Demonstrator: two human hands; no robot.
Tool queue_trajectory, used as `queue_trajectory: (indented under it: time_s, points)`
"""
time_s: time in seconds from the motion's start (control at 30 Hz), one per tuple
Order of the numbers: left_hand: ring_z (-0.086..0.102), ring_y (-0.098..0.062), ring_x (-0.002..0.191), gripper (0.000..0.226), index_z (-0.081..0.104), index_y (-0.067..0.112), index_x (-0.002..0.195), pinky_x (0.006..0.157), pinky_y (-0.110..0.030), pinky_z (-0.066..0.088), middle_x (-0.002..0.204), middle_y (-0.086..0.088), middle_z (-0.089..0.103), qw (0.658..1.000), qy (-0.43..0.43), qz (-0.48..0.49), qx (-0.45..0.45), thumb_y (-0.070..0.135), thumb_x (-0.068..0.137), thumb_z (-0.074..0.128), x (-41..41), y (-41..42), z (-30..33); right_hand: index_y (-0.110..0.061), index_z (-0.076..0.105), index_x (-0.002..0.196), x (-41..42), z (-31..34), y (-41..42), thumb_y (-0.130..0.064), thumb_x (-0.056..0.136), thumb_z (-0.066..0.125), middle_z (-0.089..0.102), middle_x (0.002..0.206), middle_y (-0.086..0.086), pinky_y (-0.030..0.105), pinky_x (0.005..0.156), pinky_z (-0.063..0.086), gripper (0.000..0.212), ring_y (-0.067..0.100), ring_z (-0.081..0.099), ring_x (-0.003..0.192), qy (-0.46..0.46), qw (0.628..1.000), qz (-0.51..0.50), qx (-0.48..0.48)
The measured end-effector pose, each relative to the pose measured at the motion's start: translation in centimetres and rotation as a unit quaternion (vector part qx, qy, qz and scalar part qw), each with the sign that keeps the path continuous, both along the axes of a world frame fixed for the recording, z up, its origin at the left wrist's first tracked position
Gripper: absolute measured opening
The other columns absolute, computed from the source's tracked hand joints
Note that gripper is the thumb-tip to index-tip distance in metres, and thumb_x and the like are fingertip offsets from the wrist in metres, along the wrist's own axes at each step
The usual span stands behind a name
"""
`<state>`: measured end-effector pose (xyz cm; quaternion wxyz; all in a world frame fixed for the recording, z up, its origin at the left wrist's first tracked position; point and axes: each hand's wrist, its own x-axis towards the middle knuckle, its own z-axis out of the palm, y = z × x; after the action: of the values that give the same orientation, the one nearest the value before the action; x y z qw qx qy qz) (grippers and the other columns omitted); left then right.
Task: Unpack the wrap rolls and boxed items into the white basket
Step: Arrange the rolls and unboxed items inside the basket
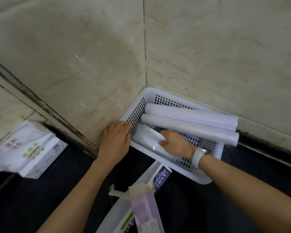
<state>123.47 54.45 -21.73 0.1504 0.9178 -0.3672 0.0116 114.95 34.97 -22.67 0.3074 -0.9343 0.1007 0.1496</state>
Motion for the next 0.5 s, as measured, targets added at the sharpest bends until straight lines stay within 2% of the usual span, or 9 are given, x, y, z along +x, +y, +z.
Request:
queue_trajectory:
  time_s: [0.07, 0.13, 0.2, 0.3, 0.33, 0.37, 0.43, 0.47, 0.5]
  points:
    - [0.06, -0.033, 0.106, 0.041, 0.06, 0.007, 0.112, 0.086, -0.048, 0.052, 0.116, -0.016, 0.062, 1.0, 0.013, 0.001, -0.005, 0.024, 0.085, 0.034, -0.6, 0.2, -0.1, -0.003, 0.05, 0.104, 0.9, -0.5, 0.6, -0.017, 0.093, 0.046, 0.056, 0.114, 0.02, 0.034, 0.08, 0.043, 0.018, 0.028, 0.054, 0.096, -0.003, 0.999, 0.022, -0.031]
    - [0.054, -0.034, 0.118, 0.047, 0.056, 0.007, 0.121, 0.095, -0.049, 0.045, 0.127, -0.017, 0.057, 1.0, 0.03, 0.006, -0.008, 0.027, 0.087, 0.03, -1.0, 0.4, -0.2, -0.006, 0.041, 0.126, 1.3, -0.8, 0.9, -0.016, 0.091, 0.048, 0.053, 0.123, 0.019, 0.04, 0.089, 0.045, 0.037, 0.032, 0.051, 0.109, -0.041, 0.995, 0.042, -0.082]
    - [0.043, -0.032, 0.13, 0.054, 0.051, 0.007, 0.128, 0.103, -0.046, 0.038, 0.139, -0.017, 0.048, 0.998, 0.062, 0.017, -0.015, 0.032, 0.088, 0.025, -1.2, 0.4, -0.3, -0.006, 0.032, 0.137, 0.9, -1.2, 1.4, -0.014, 0.087, 0.054, 0.052, 0.127, 0.02, 0.047, 0.091, 0.047, 0.055, 0.035, 0.05, 0.113, -0.107, 0.982, 0.076, -0.136]
    - [0.03, -0.027, 0.14, 0.065, 0.048, 0.005, 0.13, 0.11, -0.04, 0.029, 0.144, -0.016, 0.043, 0.996, 0.082, 0.02, -0.014, 0.04, 0.086, 0.016, -1.4, 0.6, -0.6, -0.001, 0.051, 0.121, 0.2, -1.6, 1.7, -0.011, 0.072, 0.074, 0.06, 0.117, 0.021, 0.042, 0.074, 0.058, 0.055, 0.036, 0.063, 0.099, -0.183, 0.957, 0.116, -0.192]
    - [0.027, -0.026, 0.141, 0.068, 0.048, 0.004, 0.13, 0.111, -0.039, 0.026, 0.145, -0.015, 0.042, 0.996, 0.085, 0.019, -0.012, 0.041, 0.084, 0.013, -1.3, 0.7, -0.6, 0.0, 0.055, 0.115, 0.2, -1.9, 1.5, -0.012, 0.07, 0.075, 0.061, 0.117, 0.021, 0.043, 0.075, 0.058, 0.05, 0.035, 0.063, 0.101, -0.195, 0.951, 0.128, -0.201]
    - [0.024, -0.024, 0.142, 0.07, 0.047, 0.005, 0.131, 0.112, -0.037, 0.025, 0.146, -0.014, 0.04, 0.995, 0.093, 0.018, -0.01, 0.042, 0.084, 0.012, -1.4, 0.7, -0.6, 0.0, 0.056, 0.116, 0.3, -1.9, 1.2, -0.014, 0.076, 0.071, 0.058, 0.124, 0.02, 0.045, 0.086, 0.055, 0.046, 0.035, 0.058, 0.112, -0.177, 0.955, 0.144, -0.188]
    - [0.016, -0.021, 0.145, 0.063, 0.044, 0.007, 0.133, 0.114, -0.035, 0.021, 0.15, -0.01, 0.034, 0.993, 0.119, 0.017, -0.003, 0.04, 0.088, 0.015, -1.4, 0.6, -0.4, -0.005, 0.042, 0.134, 0.5, -2.0, 0.5, -0.022, 0.093, 0.049, 0.037, 0.148, 0.012, 0.043, 0.116, 0.028, 0.045, 0.028, 0.027, 0.14, -0.085, 0.97, 0.168, -0.152]
    - [0.011, -0.019, 0.145, 0.053, 0.043, 0.009, 0.135, 0.115, -0.034, 0.018, 0.153, -0.007, 0.029, 0.99, 0.139, 0.016, -0.003, 0.036, 0.093, 0.023, -1.4, 0.6, -0.2, -0.009, 0.034, 0.139, 0.5, -1.8, 0.3, -0.024, 0.097, 0.039, 0.026, 0.154, 0.008, 0.038, 0.12, 0.015, 0.045, 0.023, 0.014, 0.145, -0.032, 0.975, 0.174, -0.132]
    - [0.007, -0.017, 0.146, 0.045, 0.042, 0.011, 0.136, 0.115, -0.032, 0.015, 0.154, -0.005, 0.025, 0.986, 0.167, 0.016, -0.01, 0.029, 0.096, 0.031, -1.4, 0.5, 0.1, -0.012, 0.028, 0.142, 0.5, -1.5, 0.3, -0.024, 0.099, 0.033, 0.019, 0.156, 0.007, 0.035, 0.121, 0.01, 0.045, 0.02, 0.008, 0.146, -0.014, 0.98, 0.165, -0.109]
